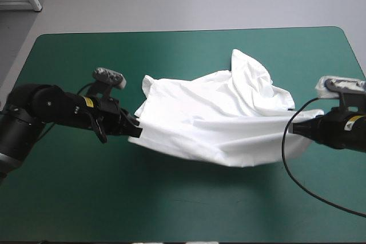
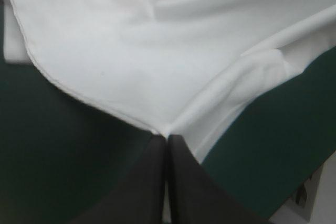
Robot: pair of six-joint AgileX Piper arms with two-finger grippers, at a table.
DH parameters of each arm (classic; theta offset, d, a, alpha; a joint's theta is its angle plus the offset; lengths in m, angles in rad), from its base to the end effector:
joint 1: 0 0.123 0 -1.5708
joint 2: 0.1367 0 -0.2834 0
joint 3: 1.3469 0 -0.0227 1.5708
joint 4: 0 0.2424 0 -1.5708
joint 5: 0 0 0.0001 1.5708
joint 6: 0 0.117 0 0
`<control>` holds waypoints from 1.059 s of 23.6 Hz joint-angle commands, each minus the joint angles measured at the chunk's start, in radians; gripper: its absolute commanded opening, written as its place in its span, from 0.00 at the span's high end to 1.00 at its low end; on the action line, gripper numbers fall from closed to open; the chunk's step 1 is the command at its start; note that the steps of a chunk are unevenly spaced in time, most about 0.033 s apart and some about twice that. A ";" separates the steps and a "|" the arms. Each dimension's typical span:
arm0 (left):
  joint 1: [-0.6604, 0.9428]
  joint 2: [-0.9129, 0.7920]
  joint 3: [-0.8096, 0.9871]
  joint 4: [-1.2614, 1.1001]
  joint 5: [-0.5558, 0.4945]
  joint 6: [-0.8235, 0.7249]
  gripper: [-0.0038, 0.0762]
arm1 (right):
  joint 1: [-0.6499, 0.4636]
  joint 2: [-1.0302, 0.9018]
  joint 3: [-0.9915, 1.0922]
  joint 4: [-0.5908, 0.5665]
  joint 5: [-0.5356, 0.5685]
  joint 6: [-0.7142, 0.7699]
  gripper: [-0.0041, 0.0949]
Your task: Fold the cloth
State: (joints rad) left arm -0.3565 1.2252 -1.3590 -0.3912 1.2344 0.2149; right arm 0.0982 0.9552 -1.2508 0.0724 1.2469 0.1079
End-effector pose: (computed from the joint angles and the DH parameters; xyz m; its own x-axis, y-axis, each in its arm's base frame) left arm 0.2034 -0.1207 0.3843 -0.7394 0.3545 -0.5724 0.5718 0.7795 -0.2559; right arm 0.1600 0.0238 0.3973 -0.7684 0.0552 -0.6376 -0.0422 0.9897 0.1365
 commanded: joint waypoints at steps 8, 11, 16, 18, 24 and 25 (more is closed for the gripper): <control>-0.003 0.020 -0.779 -0.026 -0.019 0.043 0.96 | -0.004 0.146 -0.779 0.138 -0.220 -0.171 0.98; -0.003 0.062 -0.967 -0.029 -0.086 0.066 0.96 | -0.004 0.235 -1.014 0.228 -0.301 -0.259 0.98; -0.003 0.107 -1.145 -0.073 -0.299 0.120 0.96 | -0.004 0.347 -1.281 0.249 -0.378 -0.283 0.98; -0.003 0.113 -1.173 -0.106 -0.371 0.161 0.96 | -0.004 0.370 -1.357 0.249 -0.442 -0.313 0.98; -0.003 0.116 -1.229 -0.170 -0.504 0.207 0.96 | -0.004 0.390 -1.467 0.249 -0.506 -0.320 0.98; -0.003 0.116 -1.229 -0.169 -0.499 0.207 0.96 | -0.004 0.390 -1.467 0.249 -0.494 -0.320 0.98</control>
State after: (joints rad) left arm -0.3565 1.3511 -2.5663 -0.5280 0.8355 0.4133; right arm 0.0982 1.3526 -2.6940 0.3172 0.8286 -0.2051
